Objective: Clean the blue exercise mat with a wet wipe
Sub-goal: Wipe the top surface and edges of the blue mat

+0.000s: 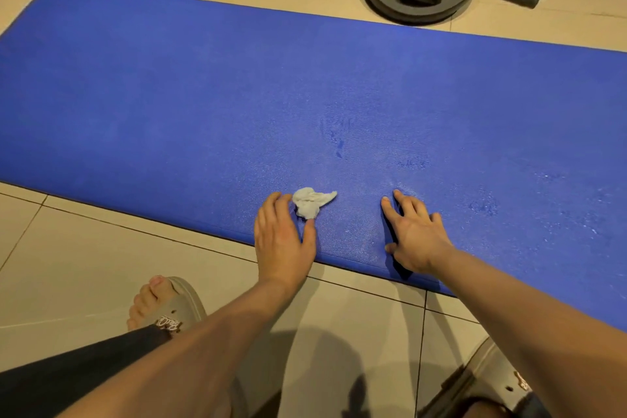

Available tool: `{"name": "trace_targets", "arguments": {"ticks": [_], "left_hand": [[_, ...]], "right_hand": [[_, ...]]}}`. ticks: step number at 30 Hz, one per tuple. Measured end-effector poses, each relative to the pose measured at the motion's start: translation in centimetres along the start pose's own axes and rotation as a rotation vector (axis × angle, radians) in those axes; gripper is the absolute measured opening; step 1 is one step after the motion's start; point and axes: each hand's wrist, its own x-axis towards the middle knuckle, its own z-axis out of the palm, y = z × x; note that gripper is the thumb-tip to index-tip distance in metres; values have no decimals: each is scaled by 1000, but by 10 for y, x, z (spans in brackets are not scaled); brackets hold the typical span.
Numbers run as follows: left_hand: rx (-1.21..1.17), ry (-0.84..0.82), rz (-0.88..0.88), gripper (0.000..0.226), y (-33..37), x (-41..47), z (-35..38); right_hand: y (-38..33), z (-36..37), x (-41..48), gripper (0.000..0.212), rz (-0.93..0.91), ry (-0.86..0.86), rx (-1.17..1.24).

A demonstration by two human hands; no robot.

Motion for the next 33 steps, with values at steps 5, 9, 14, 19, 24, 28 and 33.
{"name": "trace_targets", "arguments": {"ticks": [5, 9, 14, 19, 24, 28, 33], "left_hand": [[309, -355, 282, 84, -1, 6, 9], [524, -419, 301, 93, -6, 11, 13], [572, -392, 169, 109, 1, 37, 14], [267, -499, 365, 96, 17, 11, 32], [422, -551, 619, 96, 38, -13, 45], [470, -391, 512, 91, 7, 32, 16], [584, -394, 251, 110, -23, 71, 1]], "right_hand": [[-2, -2, -1, 95, 6, -10, 7], [-2, -3, -1, 95, 7, -14, 25], [-3, -1, -2, 95, 10, 4, 30], [4, -8, -3, 102, -2, 54, 72], [24, -2, -11, 132, 197, 84, 102], [18, -6, -1, 138, 243, -15, 57], [10, -13, 4, 142, 267, -58, 25]]}}
